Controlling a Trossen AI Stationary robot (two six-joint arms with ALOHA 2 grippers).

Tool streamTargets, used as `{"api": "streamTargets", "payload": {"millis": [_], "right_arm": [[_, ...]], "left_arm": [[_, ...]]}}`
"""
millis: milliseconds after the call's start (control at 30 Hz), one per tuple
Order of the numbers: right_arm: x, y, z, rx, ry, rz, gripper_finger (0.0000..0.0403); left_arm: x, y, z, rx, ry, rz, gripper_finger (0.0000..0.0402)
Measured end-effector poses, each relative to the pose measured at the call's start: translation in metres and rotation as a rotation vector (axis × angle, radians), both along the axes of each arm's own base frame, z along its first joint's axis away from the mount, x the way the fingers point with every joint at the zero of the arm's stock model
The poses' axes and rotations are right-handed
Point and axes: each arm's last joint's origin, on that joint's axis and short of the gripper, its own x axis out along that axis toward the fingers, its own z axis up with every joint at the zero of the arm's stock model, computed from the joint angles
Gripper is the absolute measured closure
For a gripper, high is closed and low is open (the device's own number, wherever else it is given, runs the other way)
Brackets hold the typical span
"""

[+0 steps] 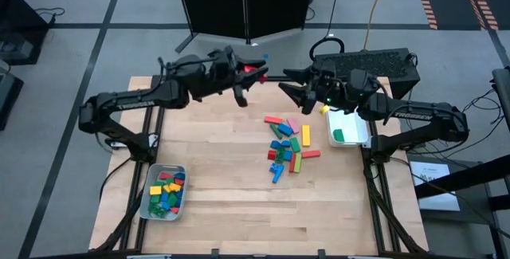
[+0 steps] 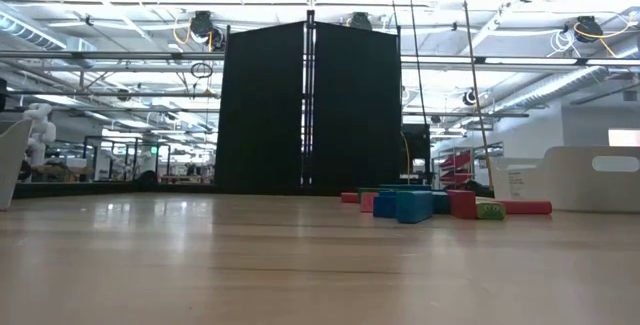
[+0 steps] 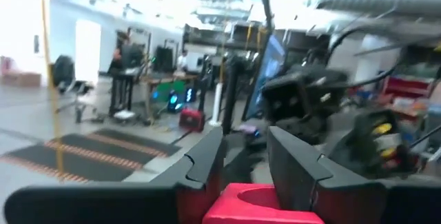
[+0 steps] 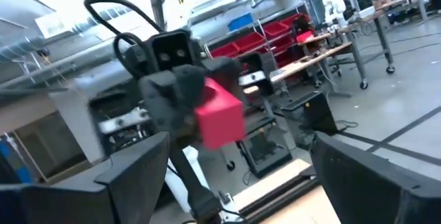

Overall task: Sort blocks by size
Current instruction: Put the orange arch block into the white bin

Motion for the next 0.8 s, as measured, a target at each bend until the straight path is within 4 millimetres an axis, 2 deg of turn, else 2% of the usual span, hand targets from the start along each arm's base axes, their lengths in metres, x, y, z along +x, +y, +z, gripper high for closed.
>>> {"api": "streamTargets", "payload": {"millis": [300, 800], "right_arm": [[0.009, 0.001, -0.001, -0.047, -0.035, 0.067, 0.0062], [0.034, -0.001, -0.01, -0.201, -0.077, 0.115, 0.0062]], "left_arm": [[0.001, -0.012, 0.007, 0.018, -0.069, -0.049, 0.0299], [0.001, -0.016, 0.006, 0.017, -0.064, -0.062, 0.0299]]}}
